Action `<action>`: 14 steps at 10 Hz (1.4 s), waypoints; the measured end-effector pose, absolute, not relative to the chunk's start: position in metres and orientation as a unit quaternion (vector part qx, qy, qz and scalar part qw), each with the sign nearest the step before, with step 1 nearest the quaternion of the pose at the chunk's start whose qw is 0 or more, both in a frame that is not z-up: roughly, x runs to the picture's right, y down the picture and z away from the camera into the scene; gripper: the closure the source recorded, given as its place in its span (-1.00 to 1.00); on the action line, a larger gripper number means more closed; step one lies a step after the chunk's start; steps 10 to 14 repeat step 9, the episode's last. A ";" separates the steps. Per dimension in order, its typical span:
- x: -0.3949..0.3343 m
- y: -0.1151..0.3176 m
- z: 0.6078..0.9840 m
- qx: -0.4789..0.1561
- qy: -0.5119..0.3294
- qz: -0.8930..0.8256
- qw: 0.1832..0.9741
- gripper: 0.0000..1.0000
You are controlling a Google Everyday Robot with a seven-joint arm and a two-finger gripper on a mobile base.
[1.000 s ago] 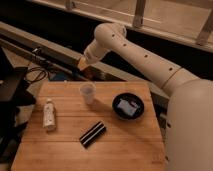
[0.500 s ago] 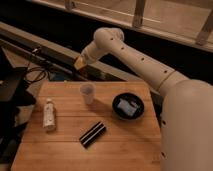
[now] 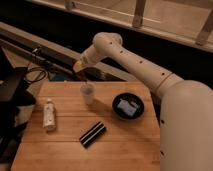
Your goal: Place the pepper in the ceramic cup
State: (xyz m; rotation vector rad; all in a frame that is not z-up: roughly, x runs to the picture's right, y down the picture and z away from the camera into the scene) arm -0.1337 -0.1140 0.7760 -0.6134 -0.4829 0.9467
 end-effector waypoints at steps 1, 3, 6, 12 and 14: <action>-0.133 -0.113 0.777 -0.289 -0.227 0.447 0.815 -0.56; -0.130 -0.110 0.779 -0.292 -0.229 0.453 0.811 -0.60; -0.131 -0.105 0.782 -0.292 -0.223 0.466 0.804 -0.59; -0.105 -0.106 0.781 -0.287 -0.226 0.467 0.805 -0.08; -0.105 -0.106 0.781 -0.287 -0.226 0.467 0.805 -0.08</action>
